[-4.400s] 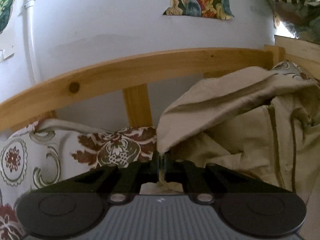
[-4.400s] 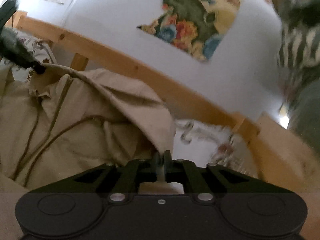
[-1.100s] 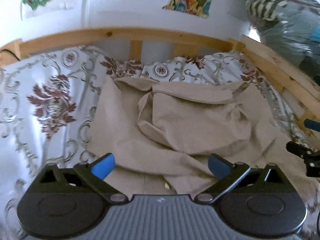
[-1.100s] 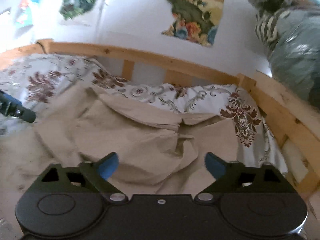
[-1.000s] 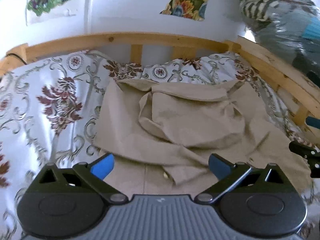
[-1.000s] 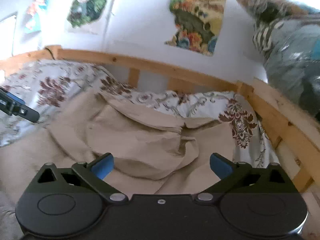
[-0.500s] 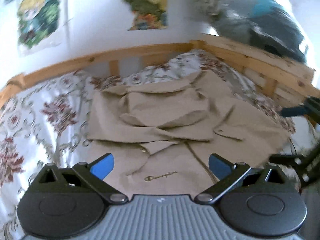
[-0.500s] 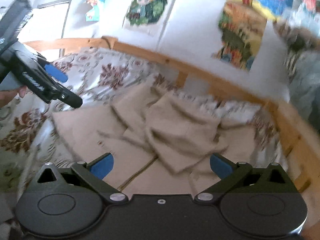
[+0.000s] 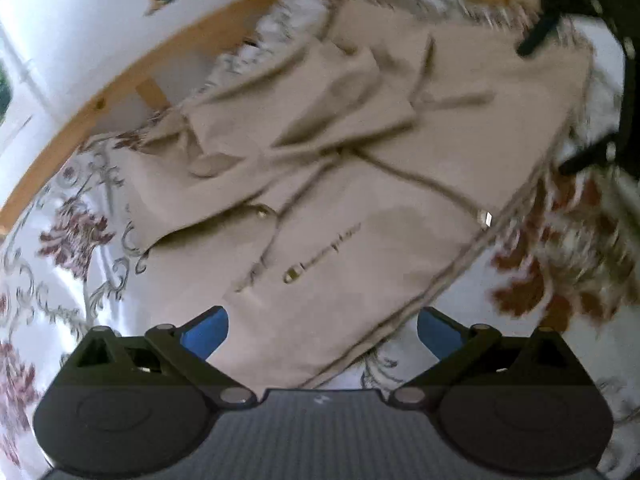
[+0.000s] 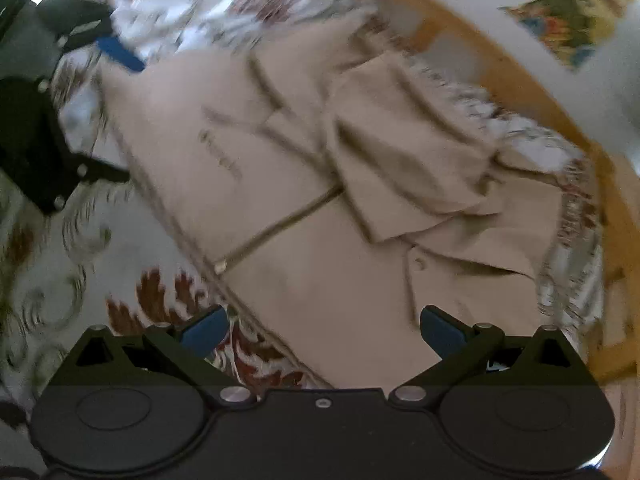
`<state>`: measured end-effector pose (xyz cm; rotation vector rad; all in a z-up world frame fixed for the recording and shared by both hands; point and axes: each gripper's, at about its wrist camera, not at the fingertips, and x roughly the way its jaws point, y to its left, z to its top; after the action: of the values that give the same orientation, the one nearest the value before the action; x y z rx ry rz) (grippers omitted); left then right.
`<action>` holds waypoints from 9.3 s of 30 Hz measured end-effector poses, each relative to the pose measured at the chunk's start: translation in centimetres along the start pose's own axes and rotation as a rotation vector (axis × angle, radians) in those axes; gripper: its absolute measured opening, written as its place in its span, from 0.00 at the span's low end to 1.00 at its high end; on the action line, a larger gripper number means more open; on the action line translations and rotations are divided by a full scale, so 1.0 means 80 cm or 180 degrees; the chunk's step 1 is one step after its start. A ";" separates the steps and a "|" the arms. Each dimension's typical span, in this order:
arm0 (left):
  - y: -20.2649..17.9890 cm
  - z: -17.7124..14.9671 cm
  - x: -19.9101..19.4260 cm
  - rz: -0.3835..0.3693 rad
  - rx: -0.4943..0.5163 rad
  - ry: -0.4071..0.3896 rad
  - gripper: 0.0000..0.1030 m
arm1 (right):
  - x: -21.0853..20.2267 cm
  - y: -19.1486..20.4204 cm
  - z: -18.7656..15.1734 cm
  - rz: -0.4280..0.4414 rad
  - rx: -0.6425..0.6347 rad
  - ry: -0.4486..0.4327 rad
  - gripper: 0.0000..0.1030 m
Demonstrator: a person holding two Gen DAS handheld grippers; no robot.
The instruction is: Fold large clothes
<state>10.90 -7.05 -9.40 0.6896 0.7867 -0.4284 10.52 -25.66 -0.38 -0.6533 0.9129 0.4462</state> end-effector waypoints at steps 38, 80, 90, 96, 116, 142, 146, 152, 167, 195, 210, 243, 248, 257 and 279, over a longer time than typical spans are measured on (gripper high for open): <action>0.048 -0.008 0.002 0.0966 0.0034 -0.0139 0.43 | 0.049 -0.034 -0.031 -0.1034 -0.0609 0.0312 0.39; 0.246 0.069 0.022 0.0782 -0.1533 -0.0298 0.04 | 0.038 -0.134 0.017 -0.2215 0.0788 -0.0567 0.04; 0.265 0.049 0.111 0.0510 -0.1911 -0.0291 0.09 | 0.135 -0.152 0.019 -0.2149 0.0888 -0.0486 0.06; 0.296 0.029 0.079 0.0256 -0.2332 -0.0603 0.78 | 0.167 -0.155 0.014 -0.2015 0.0948 -0.0351 0.08; 0.269 0.003 0.099 0.0846 -0.2167 -0.0073 0.90 | 0.094 -0.186 -0.007 -0.1798 0.1815 -0.0812 0.88; 0.256 0.000 0.138 0.0939 -0.2735 -0.0449 0.93 | 0.163 -0.265 -0.072 -0.2143 0.2808 -0.0312 0.98; 0.259 0.007 0.116 0.0724 -0.2928 -0.0644 0.94 | 0.127 -0.242 -0.045 -0.2184 0.2595 -0.0705 0.97; 0.229 0.024 0.117 0.0482 -0.2756 -0.0756 0.98 | 0.112 -0.149 0.013 -0.1642 0.1448 -0.1803 0.99; 0.239 -0.006 0.176 0.1035 -0.2641 -0.0345 1.00 | 0.232 -0.178 0.043 -0.1108 0.1439 -0.1157 0.99; 0.185 -0.004 0.016 0.0465 -0.2647 -0.0113 0.99 | 0.064 -0.100 0.022 -0.0807 0.2320 -0.1150 0.99; 0.190 -0.036 0.095 0.0221 -0.3001 0.0280 1.00 | 0.157 -0.068 0.027 -0.0704 0.1974 -0.0980 0.99; 0.181 -0.120 0.079 -0.0372 -0.5162 0.0049 1.00 | 0.097 -0.115 -0.086 -0.0719 0.5014 -0.0573 0.99; 0.188 -0.128 0.070 -0.0483 -0.5304 -0.0097 0.99 | 0.098 -0.128 -0.110 -0.0953 0.5318 -0.0754 0.75; 0.184 -0.121 0.071 -0.0631 -0.5180 -0.0128 0.92 | 0.090 -0.133 -0.133 -0.0915 0.5621 -0.0769 0.25; 0.205 -0.123 0.014 -0.0272 -0.5222 -0.0286 0.00 | 0.024 -0.104 -0.118 -0.1235 0.5119 -0.0678 0.06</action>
<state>16.37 11.34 -8.72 -0.8883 0.8101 0.1897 11.15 -37.97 -3.47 0.6896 0.6477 -0.5864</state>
